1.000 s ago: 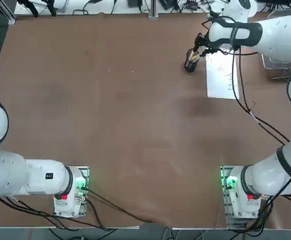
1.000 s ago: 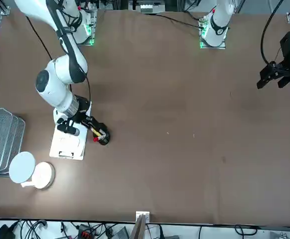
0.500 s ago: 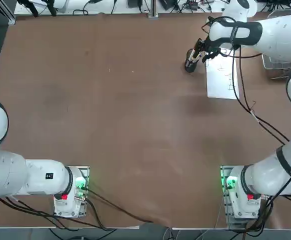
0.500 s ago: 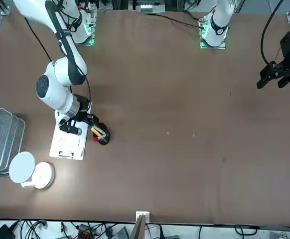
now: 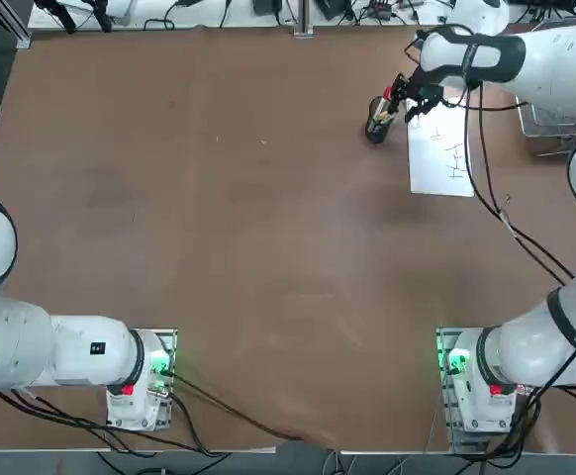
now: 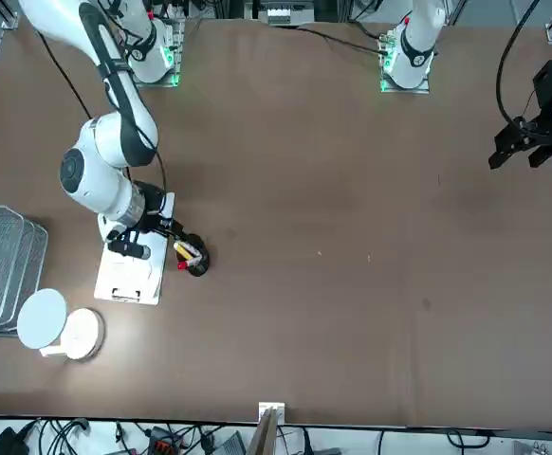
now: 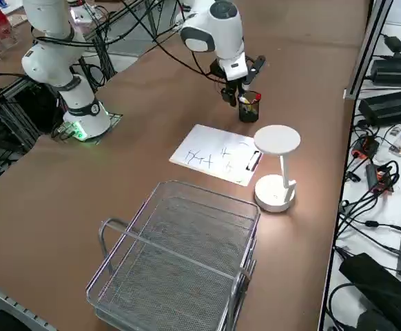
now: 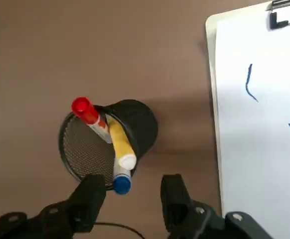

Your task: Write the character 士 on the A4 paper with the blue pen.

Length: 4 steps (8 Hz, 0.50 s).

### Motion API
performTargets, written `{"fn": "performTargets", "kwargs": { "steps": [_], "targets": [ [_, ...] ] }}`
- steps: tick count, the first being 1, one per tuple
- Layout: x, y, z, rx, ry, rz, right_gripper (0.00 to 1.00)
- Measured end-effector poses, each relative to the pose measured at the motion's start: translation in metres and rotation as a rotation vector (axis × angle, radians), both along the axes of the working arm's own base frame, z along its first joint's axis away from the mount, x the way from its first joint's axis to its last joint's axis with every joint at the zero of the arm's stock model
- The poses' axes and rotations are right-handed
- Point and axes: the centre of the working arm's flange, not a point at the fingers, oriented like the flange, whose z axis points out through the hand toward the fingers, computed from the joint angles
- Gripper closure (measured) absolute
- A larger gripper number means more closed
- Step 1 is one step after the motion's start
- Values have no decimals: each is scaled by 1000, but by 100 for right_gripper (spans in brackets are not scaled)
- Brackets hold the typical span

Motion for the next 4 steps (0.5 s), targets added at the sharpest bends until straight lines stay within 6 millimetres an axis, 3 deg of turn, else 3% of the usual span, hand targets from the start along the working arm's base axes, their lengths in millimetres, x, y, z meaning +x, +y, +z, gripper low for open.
{"fn": "performTargets", "kwargs": {
  "steps": [4],
  "targets": [
    [9,3,-6,34,28,-16,30]
  ]
}}
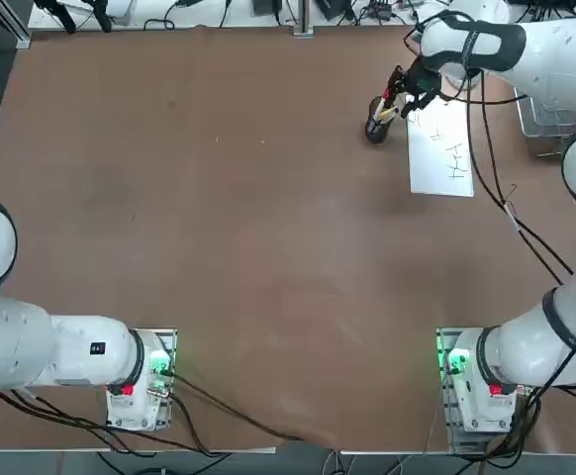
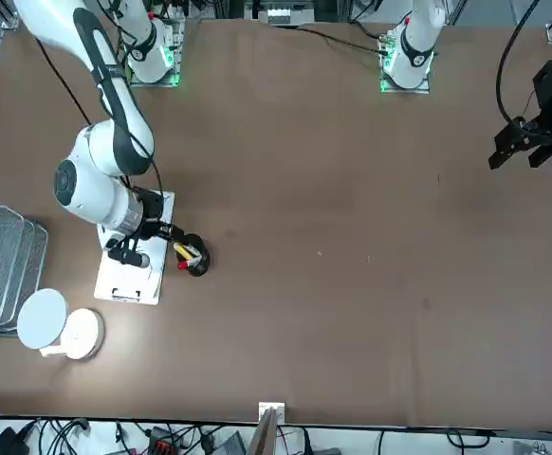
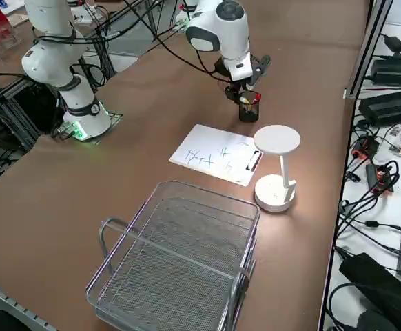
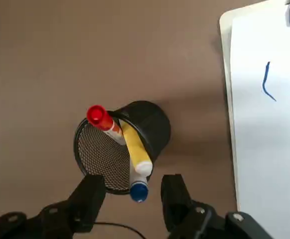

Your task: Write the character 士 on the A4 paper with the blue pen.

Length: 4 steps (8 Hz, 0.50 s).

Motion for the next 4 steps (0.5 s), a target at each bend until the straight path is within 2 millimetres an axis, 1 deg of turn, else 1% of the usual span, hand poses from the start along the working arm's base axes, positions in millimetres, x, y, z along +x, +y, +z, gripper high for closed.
{"fn": "performTargets", "kwargs": {
  "steps": [2,4],
  "targets": [
    [0,0,-6,0,6,9,33],
    [-1,0,-7,0,6,17,37]
  ]
}}
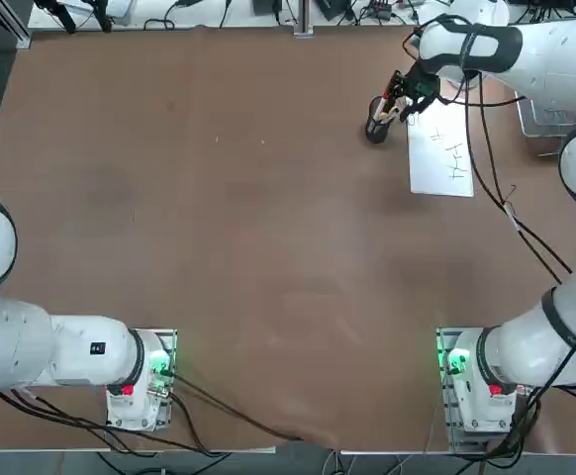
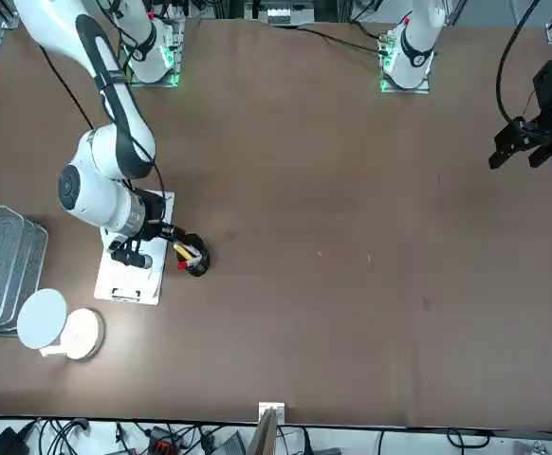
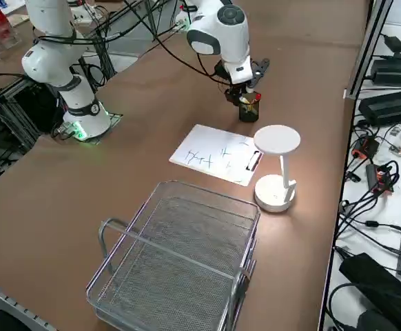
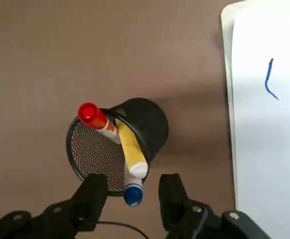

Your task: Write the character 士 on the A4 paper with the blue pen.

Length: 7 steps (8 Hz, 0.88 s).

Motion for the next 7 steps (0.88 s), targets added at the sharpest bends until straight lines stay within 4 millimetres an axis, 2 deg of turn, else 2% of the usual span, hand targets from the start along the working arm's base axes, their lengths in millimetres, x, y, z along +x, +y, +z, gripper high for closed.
{"fn": "performTargets", "kwargs": {
  "steps": [7],
  "targets": [
    [3,0,-5,2,3,1,42]
  ]
}}
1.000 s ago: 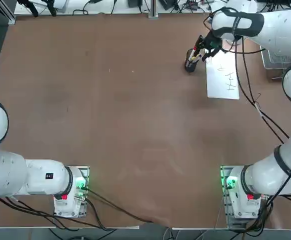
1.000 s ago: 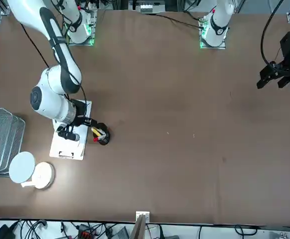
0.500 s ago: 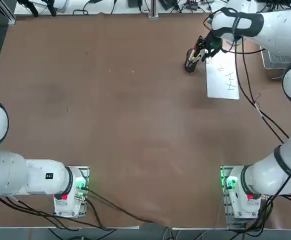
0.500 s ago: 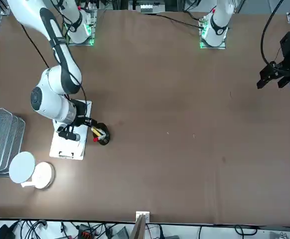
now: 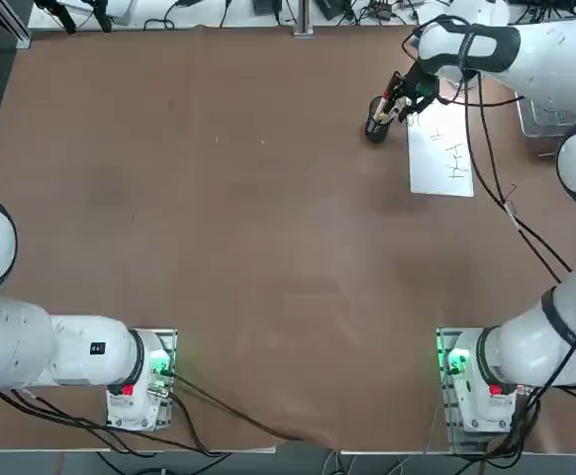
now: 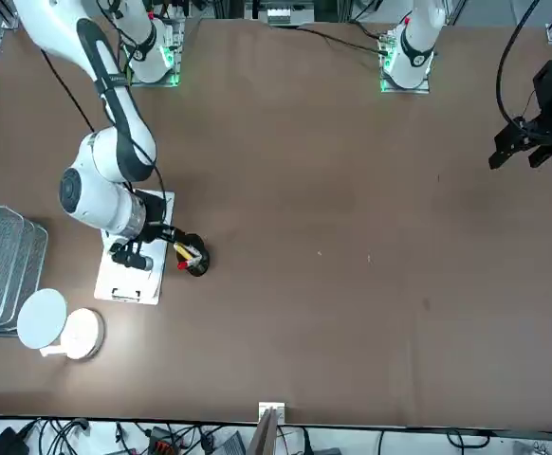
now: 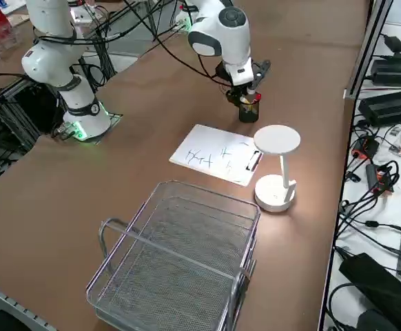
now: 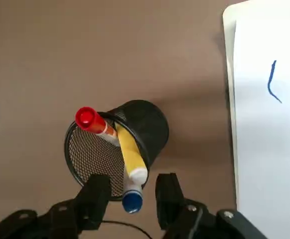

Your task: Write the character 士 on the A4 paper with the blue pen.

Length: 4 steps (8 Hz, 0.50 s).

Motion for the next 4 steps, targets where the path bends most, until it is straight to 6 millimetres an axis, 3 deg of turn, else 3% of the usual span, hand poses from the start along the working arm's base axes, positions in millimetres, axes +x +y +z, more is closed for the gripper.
{"fn": "performTargets", "kwargs": {
  "steps": [4],
  "targets": [
    [1,0,2,1,-4,0,47]
  ]
}}
